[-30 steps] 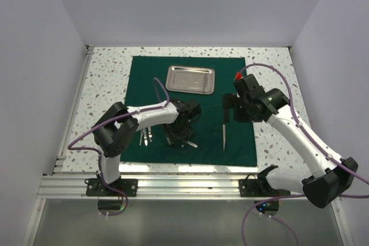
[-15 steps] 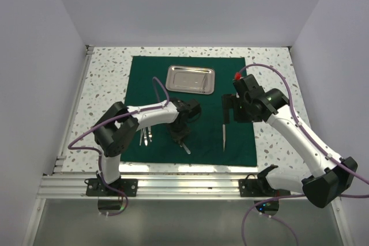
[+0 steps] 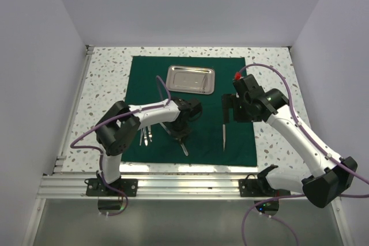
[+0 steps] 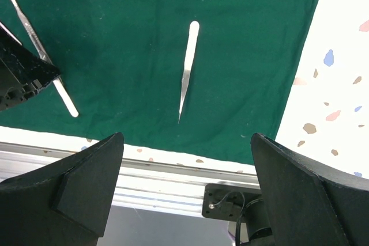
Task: Open and lay out the surgical kit
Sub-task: Pick up the medical item from the surgical kit, then place the medical item in the surgical kit.
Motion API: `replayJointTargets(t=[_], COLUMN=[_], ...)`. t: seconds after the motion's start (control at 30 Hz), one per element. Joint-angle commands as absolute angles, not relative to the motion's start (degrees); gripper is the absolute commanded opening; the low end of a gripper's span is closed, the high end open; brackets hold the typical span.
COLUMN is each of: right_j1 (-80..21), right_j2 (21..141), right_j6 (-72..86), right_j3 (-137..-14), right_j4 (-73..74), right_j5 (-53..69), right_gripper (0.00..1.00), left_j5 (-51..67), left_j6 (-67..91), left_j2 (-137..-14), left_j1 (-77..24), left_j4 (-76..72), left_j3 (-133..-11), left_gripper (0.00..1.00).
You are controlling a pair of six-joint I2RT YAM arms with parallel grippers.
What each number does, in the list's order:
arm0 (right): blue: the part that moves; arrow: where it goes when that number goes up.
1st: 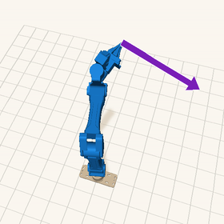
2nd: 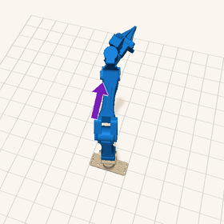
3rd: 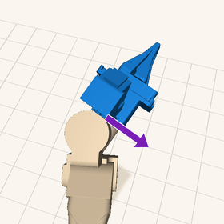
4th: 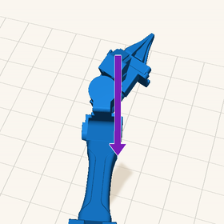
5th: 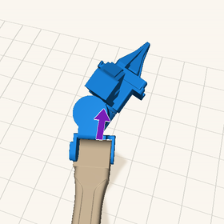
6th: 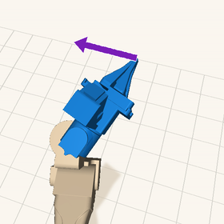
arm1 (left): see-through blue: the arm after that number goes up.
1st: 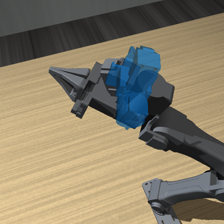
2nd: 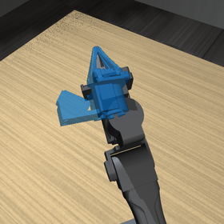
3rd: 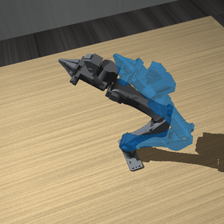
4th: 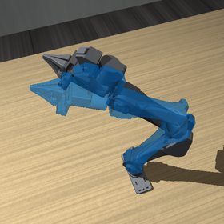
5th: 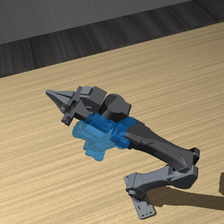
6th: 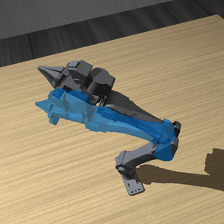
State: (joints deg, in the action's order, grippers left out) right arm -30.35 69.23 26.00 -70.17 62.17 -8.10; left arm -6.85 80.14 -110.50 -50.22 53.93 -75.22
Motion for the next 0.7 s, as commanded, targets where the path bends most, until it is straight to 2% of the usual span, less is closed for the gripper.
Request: replayJointTargets(t=[0.0, 0.37, 0.5, 0.6, 0.67], right_j1=[-30.4, -30.2, -30.1, -30.1, -30.1], right_j2=[69.5, 70.5, 70.1, 69.1, 68.5], right_j6=[26.6, 26.6, 26.5, 26.5, 26.6], right_j3=[-70.0, -71.3, -72.2, -71.9, -71.4], right_j4=[60.7, 59.5, 60.3, 60.5, 60.6], right_j5=[-8.8, -9.3, -10.6, -11.9, -12.5], right_gripper=[0.95, 0.95, 0.95, 0.96, 0.96], left_j5=[-6.0, -12.2, -9.7, -11.9, -12.7], left_j6=[77.1, 68.6, 57.6, 54.2, 53.9], left_j2=[-109.2, -110.8, -115.5, -115.5, -113.3], left_j1=[-50.2, -50.3, -50.6, -52.1, -53.0], left_j4=[52.6, 59.8, 61.1, 63.7, 63.2], left_j3=[-78.7, -91.8, -95.9, -93.9, -88.2], left_gripper=[0.0, 0.0, 0.0, 0.0, 0.0])
